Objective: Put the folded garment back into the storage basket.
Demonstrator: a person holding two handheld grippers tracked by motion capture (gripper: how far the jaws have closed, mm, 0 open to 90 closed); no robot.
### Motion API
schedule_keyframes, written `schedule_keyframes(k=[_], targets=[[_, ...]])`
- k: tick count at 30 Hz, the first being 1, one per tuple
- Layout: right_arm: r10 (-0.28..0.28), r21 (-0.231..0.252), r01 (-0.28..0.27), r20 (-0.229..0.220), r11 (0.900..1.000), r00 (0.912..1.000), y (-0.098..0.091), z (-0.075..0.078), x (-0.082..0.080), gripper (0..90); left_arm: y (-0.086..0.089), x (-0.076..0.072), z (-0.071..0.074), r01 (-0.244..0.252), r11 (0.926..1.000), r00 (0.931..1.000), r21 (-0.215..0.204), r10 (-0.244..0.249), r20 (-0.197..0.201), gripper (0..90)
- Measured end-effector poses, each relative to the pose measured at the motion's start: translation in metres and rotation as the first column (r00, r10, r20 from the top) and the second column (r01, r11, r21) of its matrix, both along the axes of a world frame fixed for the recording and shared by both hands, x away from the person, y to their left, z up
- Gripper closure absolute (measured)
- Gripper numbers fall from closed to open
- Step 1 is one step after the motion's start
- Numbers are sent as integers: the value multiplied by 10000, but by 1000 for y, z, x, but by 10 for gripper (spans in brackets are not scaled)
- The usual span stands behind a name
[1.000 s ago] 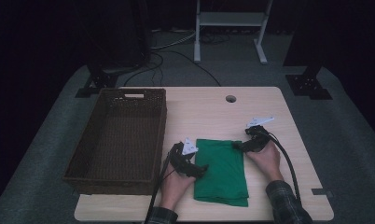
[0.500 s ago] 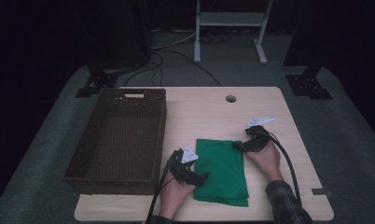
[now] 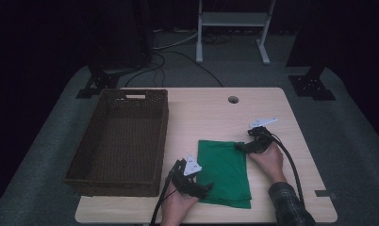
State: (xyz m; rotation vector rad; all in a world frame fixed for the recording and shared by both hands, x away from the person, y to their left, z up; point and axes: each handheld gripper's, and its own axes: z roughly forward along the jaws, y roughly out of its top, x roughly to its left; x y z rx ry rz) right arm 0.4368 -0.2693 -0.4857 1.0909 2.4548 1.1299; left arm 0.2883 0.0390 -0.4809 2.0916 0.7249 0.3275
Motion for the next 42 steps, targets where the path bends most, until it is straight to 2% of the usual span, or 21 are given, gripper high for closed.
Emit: schedule_keyframes(k=[16,21,35,38,42], targets=[[-3,0,3,5,10000,10000,0,0,0,0,-5,-17,-1,135,9997,9998,180,-132,-136,0],[-9,1,9,-1,10000,10000,0,0,0,0,-8,-21,-1,144,9990,9997,427,-136,-194,0],[0,-3,0,7,10000,10000,0,0,0,0,-13,-27,-3,224,9961,9980,856,-172,-608,0],[0,-1,0,7,10000,10000,0,0,0,0,-14,-27,-4,159,9955,9963,937,-78,-860,0],[-1,-4,1,4,10000,10000,0,0,0,0,-13,-29,-4,162,9952,9965,964,-82,-827,26]])
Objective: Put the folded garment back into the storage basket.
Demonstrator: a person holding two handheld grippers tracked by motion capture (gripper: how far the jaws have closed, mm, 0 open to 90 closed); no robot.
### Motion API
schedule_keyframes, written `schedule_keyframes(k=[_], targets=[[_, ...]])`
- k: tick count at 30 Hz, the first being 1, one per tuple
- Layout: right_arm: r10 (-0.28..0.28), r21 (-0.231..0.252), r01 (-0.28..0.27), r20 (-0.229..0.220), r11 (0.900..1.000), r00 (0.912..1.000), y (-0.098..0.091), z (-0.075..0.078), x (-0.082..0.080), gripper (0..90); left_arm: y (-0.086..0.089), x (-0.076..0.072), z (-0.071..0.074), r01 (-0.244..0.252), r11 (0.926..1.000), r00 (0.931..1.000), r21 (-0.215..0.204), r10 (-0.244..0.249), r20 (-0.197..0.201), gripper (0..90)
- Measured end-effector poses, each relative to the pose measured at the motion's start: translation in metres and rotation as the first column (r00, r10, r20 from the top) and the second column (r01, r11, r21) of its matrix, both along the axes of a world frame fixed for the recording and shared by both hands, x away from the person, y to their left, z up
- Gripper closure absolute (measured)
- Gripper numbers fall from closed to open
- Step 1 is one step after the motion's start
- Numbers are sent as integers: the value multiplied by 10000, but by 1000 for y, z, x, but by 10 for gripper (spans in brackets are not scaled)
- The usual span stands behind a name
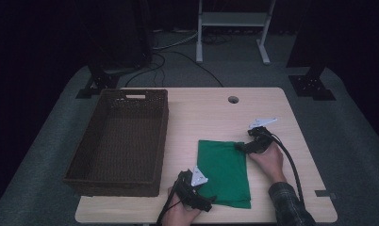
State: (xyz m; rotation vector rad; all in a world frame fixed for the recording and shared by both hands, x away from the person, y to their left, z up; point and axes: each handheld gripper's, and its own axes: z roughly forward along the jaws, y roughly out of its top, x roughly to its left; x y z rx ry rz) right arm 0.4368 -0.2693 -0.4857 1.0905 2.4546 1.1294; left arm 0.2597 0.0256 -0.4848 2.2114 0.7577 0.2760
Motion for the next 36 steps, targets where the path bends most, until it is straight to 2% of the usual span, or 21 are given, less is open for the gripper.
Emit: schedule_keyframes(k=[12,17,20,21,22,26,28,33,36], targets=[[-3,6,4,-4,10000,10000,0,0,0,0,1,-1,0,68,9999,10000,-93,-68,7,42],[-11,1,11,-1,10000,10000,0,0,0,0,4,-5,1,381,9986,9992,-356,-375,166,254],[-17,2,17,-3,10000,10000,0,0,0,0,4,-5,2,410,9979,9991,-497,-405,120,390],[-17,2,17,-3,10000,10000,0,0,0,0,4,-6,3,409,9978,9991,-520,-404,111,390],[-20,0,20,0,10000,10000,0,0,0,0,3,-6,3,424,9972,9991,-619,-420,72,462],[-22,-6,22,5,10000,10000,0,0,0,0,3,-6,3,515,9951,9986,-848,-525,-91,618],[-18,-15,18,10,10000,10000,0,0,0,0,2,-6,3,513,9950,9987,-852,-516,-12,692],[-94,86,94,-29,9999,10000,0,0,-1,0,1,-4,3,465,9954,9988,-838,-474,-86,728],[89,615,-72,-272,9981,9996,-6,0,-5,0,2,-4,2,428,9946,9989,-947,-442,-128,728]])
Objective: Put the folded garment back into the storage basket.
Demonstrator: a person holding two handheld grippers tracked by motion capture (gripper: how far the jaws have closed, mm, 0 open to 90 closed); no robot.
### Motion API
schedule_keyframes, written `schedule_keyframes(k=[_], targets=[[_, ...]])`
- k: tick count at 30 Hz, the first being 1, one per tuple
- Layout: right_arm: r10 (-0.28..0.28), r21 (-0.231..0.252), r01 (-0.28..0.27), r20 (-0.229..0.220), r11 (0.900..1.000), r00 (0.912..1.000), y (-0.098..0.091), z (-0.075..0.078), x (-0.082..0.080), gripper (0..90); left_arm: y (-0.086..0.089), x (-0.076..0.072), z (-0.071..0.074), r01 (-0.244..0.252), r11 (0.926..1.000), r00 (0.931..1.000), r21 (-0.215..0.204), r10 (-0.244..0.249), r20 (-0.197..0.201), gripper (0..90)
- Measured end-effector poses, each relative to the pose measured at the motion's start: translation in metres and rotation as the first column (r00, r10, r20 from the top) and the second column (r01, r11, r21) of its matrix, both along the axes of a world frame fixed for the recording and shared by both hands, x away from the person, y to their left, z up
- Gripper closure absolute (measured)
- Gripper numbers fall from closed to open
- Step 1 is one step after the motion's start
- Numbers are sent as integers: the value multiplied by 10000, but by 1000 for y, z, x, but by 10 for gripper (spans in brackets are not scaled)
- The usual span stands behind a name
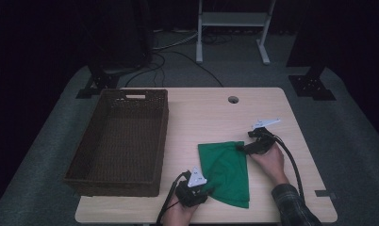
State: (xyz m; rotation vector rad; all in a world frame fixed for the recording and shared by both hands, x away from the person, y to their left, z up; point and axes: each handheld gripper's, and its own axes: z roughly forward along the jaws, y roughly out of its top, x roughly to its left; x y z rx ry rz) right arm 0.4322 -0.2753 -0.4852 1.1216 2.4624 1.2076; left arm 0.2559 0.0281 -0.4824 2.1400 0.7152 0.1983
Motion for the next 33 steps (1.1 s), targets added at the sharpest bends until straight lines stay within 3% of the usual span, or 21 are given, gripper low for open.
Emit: schedule_keyframes(k=[6,7,8,9,10,12,18,24,28,33], targets=[[226,-135,-226,-19,9997,9997,6,2,-4,12,1,1,-1,19,9999,10000,-111,-20,-70,728],[343,-140,-343,-13,9993,9994,9,2,-5,60,1,1,-1,17,9999,10000,-100,-17,-61,728],[441,-593,-428,202,9973,9988,14,2,-9,84,1,1,-1,12,9999,10000,-99,-13,-56,728],[441,-593,-428,202,9973,9988,14,2,-9,84,1,1,-1,11,10000,10000,-96,-12,-50,728],[515,-730,-484,409,9962,9978,17,3,-13,172,1,0,-1,5,10000,10000,-94,-5,-45,728],[488,-772,-447,516,9960,9975,17,3,-17,213,1,0,-1,2,10000,10000,-89,-2,-41,728],[684,-679,-645,564,9956,9961,19,4,-24,357,1,0,-1,-42,10000,10000,-82,42,-16,728],[926,-303,-912,476,9954,9946,21,4,-32,625,1,0,-1,-44,10000,10000,-74,44,-12,729],[989,-349,-970,577,9947,9934,23,5,-37,719,0,-1,-1,-33,10000,10000,-49,33,28,730],[804,-208,-796,375,9966,9961,24,5,-37,748,-1,-3,0,-74,10000,9998,10,74,194,736]])
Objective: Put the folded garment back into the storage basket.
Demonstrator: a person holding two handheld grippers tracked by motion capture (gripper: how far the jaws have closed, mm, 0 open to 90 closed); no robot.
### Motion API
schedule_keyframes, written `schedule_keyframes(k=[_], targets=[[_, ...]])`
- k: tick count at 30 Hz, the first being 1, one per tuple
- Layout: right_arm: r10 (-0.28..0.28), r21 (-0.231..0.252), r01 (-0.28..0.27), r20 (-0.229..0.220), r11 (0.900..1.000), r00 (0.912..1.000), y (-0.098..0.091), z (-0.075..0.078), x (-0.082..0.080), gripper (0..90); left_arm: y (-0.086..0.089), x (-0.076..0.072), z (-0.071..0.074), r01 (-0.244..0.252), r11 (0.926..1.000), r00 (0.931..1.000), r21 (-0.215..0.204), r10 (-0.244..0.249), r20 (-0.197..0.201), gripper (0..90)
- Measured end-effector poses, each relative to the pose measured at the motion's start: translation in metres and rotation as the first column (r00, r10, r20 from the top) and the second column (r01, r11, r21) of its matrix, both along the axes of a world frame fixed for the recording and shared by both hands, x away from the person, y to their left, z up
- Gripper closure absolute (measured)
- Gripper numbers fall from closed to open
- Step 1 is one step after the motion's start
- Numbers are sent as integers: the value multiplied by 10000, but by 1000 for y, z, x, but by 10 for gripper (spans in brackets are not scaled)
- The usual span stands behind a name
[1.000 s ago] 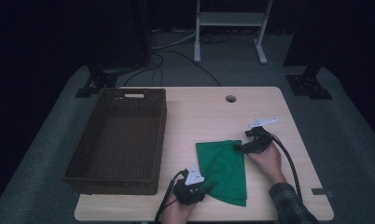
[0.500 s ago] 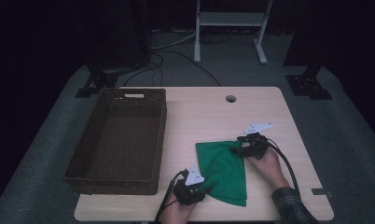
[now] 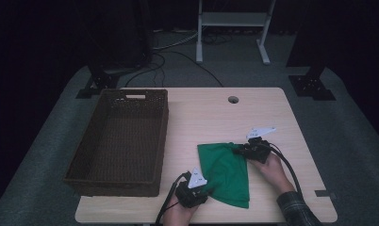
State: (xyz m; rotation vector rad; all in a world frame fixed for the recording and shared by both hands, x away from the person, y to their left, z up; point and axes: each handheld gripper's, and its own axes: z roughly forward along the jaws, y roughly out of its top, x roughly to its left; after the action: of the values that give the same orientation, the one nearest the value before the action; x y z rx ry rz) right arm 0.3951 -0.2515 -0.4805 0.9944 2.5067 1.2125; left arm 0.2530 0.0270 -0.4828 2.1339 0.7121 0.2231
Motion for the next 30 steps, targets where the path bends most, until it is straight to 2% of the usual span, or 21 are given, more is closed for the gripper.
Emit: schedule_keyframes(k=[3,5,6,8,11,16,17,18,22,23,24,25,26,27,28,29,30], targets=[[-208,55,209,-147,9998,9997,1,0,-1,756,-1,-1,0,-36,10000,9998,92,35,184,742],[-462,59,464,-272,9989,9986,2,1,-1,759,-3,-3,1,-424,9990,9982,139,417,435,753],[-462,59,464,-272,9989,9986,2,1,-1,759,-3,-3,1,-424,9990,9982,139,417,435,756],[-605,-79,603,-295,9981,9977,5,2,-2,762,-2,-3,1,-604,9982,9972,-20,604,449,759],[-846,-260,836,-386,9962,9957,9,4,-2,766,0,-2,2,-756,9957,9953,-531,786,568,760],[-1053,-498,1027,-538,9935,9930,12,7,-2,769,0,0,3,-839,9941,9934,-686,889,724,760],[-1100,-551,1069,-566,9927,9923,13,8,-2,769,0,-1,3,-864,9929,9910,-820,941,953,760],[-1100,-551,1069,-566,9927,9923,13,8,-2,769,0,-1,3,-864,9929,9910,-820,941,953,760],[-1183,-770,1140,-536,9905,9915,18,10,-3,769,1,-2,4,-941,9893,9829,-1111,1101,1479,761],[-1188,-809,1140,-565,9902,9913,20,10,-4,769,1,-3,4,-994,9862,9769,-1324,1220,1752,762],[-1188,-809,1140,-565,9902,9913,20,10,-4,769,1,-3,4,-994,9862,9769,-1324,1220,1752,762],[-1209,-834,1157,-605,9898,9908,23,11,-5,769,1,-3,4,-997,9837,9706,-1493,1292,2031,762],[-1209,-834,1157,-605,9898,9908,23,11,-5,769,1,-3,4,-997,9837,9706,-1493,1292,2031,762],[-1185,-887,1127,-623,9897,9910,26,11,-6,769,2,-3,4,-1007,9798,9643,-1726,1388,2256,762],[-1185,-887,1127,-623,9897,9910,26,11,-6,769,2,-3,4,-1007,9798,9643,-1726,1388,2256,762],[-1115,-911,1050,-694,9903,9913,29,12,-8,769,2,-3,4,-992,9765,9596,-1915,1448,2413,762],[-1115,-911,1050,-694,9903,9913,29,12,-8,769,2,-3,4,-992,9765,9596,-1915,1448,2413,762]])
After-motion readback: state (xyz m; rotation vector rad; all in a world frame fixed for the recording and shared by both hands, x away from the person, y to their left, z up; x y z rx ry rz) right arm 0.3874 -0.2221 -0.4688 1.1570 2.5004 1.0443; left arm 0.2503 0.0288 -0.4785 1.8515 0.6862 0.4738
